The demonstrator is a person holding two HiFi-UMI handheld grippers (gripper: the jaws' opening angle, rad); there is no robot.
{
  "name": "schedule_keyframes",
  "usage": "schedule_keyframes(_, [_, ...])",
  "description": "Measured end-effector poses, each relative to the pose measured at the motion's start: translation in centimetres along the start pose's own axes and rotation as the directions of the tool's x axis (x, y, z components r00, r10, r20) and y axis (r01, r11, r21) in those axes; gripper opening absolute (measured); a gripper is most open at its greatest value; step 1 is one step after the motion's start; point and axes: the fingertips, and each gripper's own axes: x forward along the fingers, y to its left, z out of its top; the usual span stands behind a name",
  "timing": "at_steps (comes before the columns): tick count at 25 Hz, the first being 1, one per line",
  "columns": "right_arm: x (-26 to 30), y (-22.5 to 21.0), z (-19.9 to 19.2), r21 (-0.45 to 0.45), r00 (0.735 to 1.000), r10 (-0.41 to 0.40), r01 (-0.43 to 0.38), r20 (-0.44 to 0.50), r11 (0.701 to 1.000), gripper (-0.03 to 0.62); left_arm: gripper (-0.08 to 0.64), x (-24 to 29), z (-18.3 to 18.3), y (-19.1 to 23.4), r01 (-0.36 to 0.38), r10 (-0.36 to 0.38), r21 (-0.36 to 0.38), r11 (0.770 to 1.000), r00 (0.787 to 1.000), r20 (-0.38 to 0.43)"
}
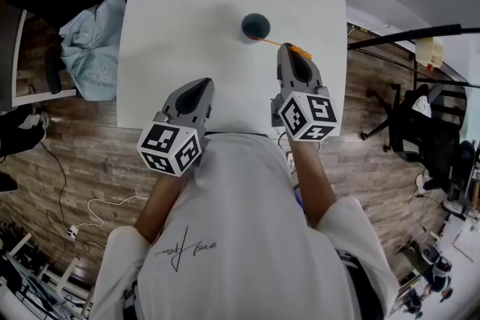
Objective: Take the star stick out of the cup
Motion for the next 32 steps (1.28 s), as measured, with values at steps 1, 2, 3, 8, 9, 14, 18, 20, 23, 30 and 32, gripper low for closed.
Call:
schedule_keyframes(1, [-0.1,0.0,0.1,-0.002,1.0,0.001,-0.001,0.002,1.0,0.026,0.004,0.0,0.0,-0.1,0.0,0.0,0.0,1.0,1.0,0.001])
schedule_keyframes(2, [-0.2,0.1,0.2,-0.004,1.0,0.002,-0.002,0.004,1.0,0.026,0.003,0.0,0.0,-0.1,0.0,0.0,-0.002,1.0,1.0,0.002])
schedule_keyframes(3, [-0.3,0.1,0.3,-0.004,1.0,0.004,-0.003,0.007,1.0,0.026,0.003,0.0,0.0,-0.1,-0.001,0.001,-0.003,1.0,1.0,0.003])
schedule_keyframes(8, [-1.0,0.1,0.6,-0.009,1.0,0.005,-0.005,0.015,1.0,0.026,0.003,0.1,-0.2,-0.5,0.002,-0.002,0.003,1.0,1.0,0.002])
schedule_keyframes(9, [-1.1,0.1,0.6,-0.009,1.0,0.005,-0.005,0.016,1.0,0.026,0.003,0.1,-0.2,-0.6,0.003,-0.003,0.003,1.0,1.0,0.001])
schedule_keyframes(14, [-1.7,0.0,1.0,-0.005,1.0,0.002,-0.002,0.029,1.0,0.026,0.003,0.2,-0.3,-0.7,0.004,-0.004,0.002,1.0,1.0,0.001])
schedule_keyframes(18, [-2.3,-0.4,1.6,-0.002,0.999,0.001,-0.001,0.045,1.0,0.026,0.003,0.2,-0.3,-1.1,0.005,-0.005,0.003,1.0,1.0,0.001])
schedule_keyframes(20, [-2.7,-0.6,1.7,0.0,0.999,-0.001,0.001,0.05,1.0,0.026,0.004,0.4,-0.4,-1.3,0.006,-0.006,0.002,1.0,1.0,-0.001])
schedule_keyframes(23, [-3.0,-0.8,2.0,0.0,0.998,-0.002,0.002,0.058,1.0,0.026,0.004,0.5,-0.6,-1.6,0.014,-0.013,0.005,1.0,1.0,-0.005])
schedule_keyframes(30, [-4.0,-0.9,2.3,0.005,0.998,-0.007,0.007,0.07,1.0,0.025,0.003,0.6,-0.9,-2.2,0.026,-0.026,0.01,1.0,1.0,-0.009])
schedule_keyframes(32, [-4.3,-0.9,2.6,0.007,0.997,-0.007,0.006,0.075,1.0,0.025,0.004,0.6,-0.8,-2.4,0.027,-0.026,0.01,1.0,1.0,-0.007])
